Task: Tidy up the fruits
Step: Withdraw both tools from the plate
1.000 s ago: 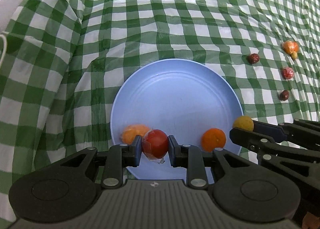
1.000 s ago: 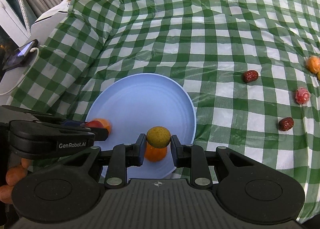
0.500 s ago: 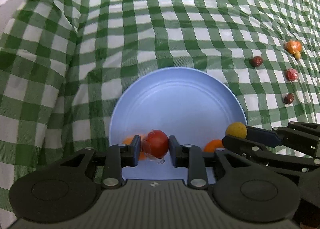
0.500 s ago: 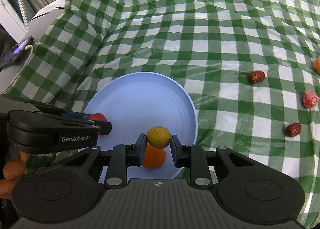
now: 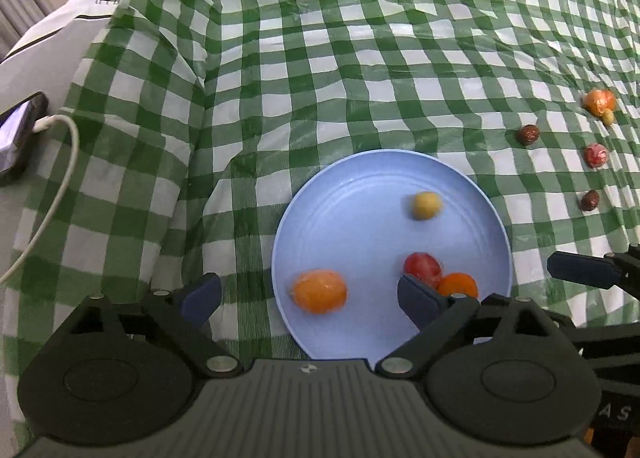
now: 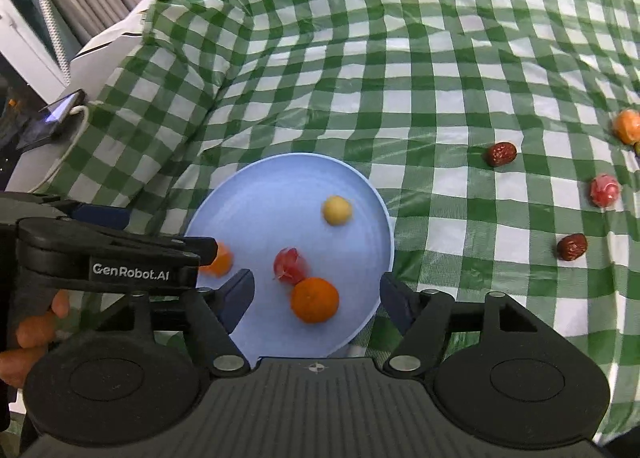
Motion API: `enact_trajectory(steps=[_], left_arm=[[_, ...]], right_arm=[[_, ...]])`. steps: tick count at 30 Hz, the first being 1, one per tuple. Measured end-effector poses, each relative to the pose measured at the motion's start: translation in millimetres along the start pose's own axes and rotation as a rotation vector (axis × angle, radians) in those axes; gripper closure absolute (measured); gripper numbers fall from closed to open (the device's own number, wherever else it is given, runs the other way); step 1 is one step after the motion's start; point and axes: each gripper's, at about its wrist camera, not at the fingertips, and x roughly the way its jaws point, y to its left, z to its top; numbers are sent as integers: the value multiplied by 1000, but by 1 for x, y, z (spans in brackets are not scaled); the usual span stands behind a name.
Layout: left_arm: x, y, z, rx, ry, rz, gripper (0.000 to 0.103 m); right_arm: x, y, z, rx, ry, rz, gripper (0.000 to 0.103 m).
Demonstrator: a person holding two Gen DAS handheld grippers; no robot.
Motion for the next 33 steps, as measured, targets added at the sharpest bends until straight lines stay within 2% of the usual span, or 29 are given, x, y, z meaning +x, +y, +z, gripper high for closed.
enact_trajectory(steps=[8, 10, 12, 19, 27, 33], left_arm=[[-42, -3, -23, -3, -49, -2, 5], [-53, -3, -32, -5, -63, 6, 0], [-65, -3, -42, -9, -88, 26, 0], [-93, 8, -77, -66, -94, 26, 0], [-114, 3, -105, -79, -107, 34, 0], [-125, -3, -112, -76, -118, 37, 0]], right_arm=[[-41, 12, -19, -15, -39, -5, 18], [-50, 15, -24, -22, -46, -9, 17], [-60, 18, -30, -27, -52, -15, 15], [-93, 35, -51, -50, -92, -33, 7], [-122, 36, -66, -40, -143, -24, 5], [-133, 35, -71, -32, -159, -16, 4]])
